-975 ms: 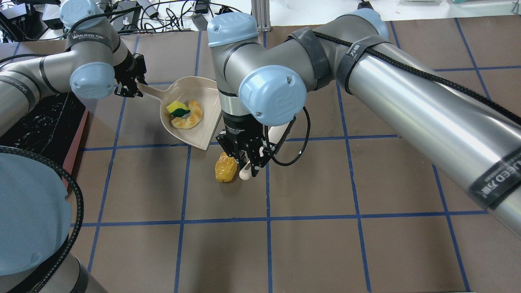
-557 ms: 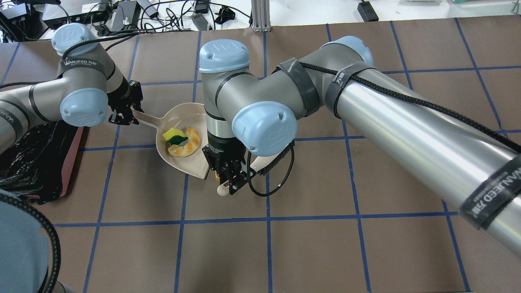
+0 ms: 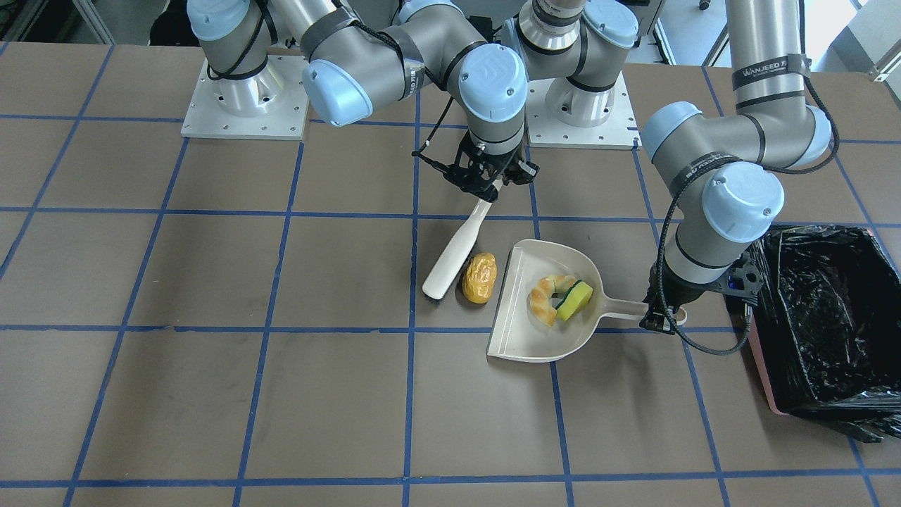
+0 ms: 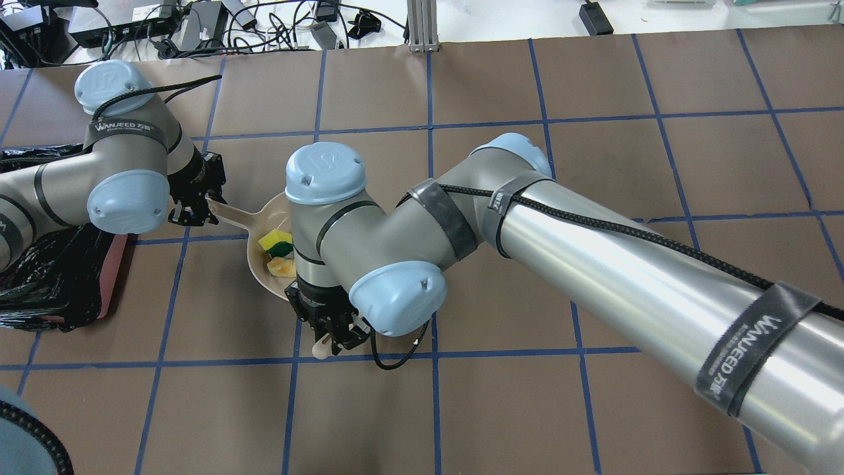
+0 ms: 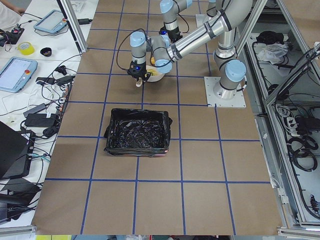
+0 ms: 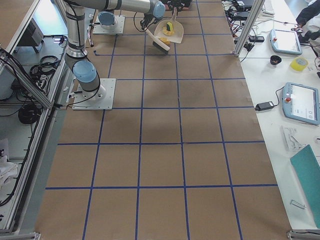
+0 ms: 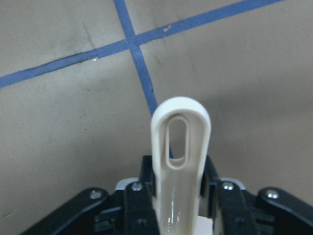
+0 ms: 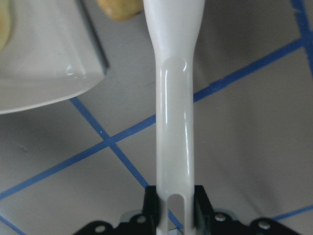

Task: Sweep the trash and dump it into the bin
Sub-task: 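Sweep the yellow potato into the dustpan with the right-held brush, then carry the dustpan to the black bin with left gripper while right gripper withdraws brush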

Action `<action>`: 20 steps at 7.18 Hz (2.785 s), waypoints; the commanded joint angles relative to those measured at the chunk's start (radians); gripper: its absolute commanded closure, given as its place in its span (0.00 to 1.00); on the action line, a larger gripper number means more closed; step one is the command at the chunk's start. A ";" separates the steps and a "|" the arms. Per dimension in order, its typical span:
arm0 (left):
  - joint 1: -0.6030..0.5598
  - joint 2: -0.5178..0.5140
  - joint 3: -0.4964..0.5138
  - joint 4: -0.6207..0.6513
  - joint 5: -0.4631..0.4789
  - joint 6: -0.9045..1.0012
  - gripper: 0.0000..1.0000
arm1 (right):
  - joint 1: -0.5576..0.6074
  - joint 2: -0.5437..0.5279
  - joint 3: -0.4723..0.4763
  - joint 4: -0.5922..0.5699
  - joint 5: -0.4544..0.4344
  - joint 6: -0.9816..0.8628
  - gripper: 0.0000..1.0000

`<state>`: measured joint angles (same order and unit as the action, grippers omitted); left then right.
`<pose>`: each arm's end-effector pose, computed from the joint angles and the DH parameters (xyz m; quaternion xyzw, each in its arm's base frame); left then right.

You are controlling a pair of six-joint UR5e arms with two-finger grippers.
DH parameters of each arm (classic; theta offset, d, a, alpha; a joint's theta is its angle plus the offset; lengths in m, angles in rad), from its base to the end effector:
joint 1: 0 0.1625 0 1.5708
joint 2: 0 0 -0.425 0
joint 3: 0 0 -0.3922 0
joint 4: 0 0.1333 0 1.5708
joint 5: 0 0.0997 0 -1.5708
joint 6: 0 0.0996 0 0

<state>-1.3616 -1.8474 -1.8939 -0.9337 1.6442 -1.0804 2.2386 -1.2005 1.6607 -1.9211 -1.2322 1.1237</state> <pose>-0.0104 -0.5575 0.2545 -0.6011 0.7981 -0.0324 0.0254 0.4985 -0.3634 0.2802 0.2314 0.9567 0.1652 0.0629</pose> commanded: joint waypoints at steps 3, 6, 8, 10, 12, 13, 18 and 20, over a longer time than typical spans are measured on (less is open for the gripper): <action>-0.001 -0.001 0.007 0.004 -0.004 -0.007 1.00 | 0.050 0.053 -0.051 -0.124 -0.022 -0.372 1.00; -0.005 0.002 0.010 -0.007 -0.074 -0.001 1.00 | -0.052 -0.008 -0.055 0.040 -0.144 -0.384 1.00; 0.004 0.005 0.025 -0.010 -0.224 -0.006 1.00 | -0.226 -0.121 -0.073 0.216 -0.212 -0.610 1.00; 0.040 0.016 0.146 -0.100 -0.237 -0.001 1.00 | -0.461 -0.137 -0.084 0.247 -0.268 -0.835 1.00; 0.172 0.019 0.354 -0.332 -0.305 0.013 1.00 | -0.679 -0.137 -0.076 0.238 -0.342 -0.997 1.00; 0.229 0.016 0.428 -0.393 -0.305 0.055 1.00 | -0.786 -0.137 -0.062 0.247 -0.342 -1.124 1.00; 0.492 -0.019 0.525 -0.384 -0.227 0.485 1.00 | -1.093 -0.113 0.134 -0.034 -0.434 -1.539 1.00; 0.580 -0.076 0.629 -0.386 -0.227 0.641 1.00 | -1.093 -0.079 0.133 -0.038 -0.435 -1.591 1.00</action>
<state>-0.8318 -1.8889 -1.3233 -1.3202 1.4126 -0.5294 1.1488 -1.2932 1.7877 -1.9450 -1.6662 -0.4184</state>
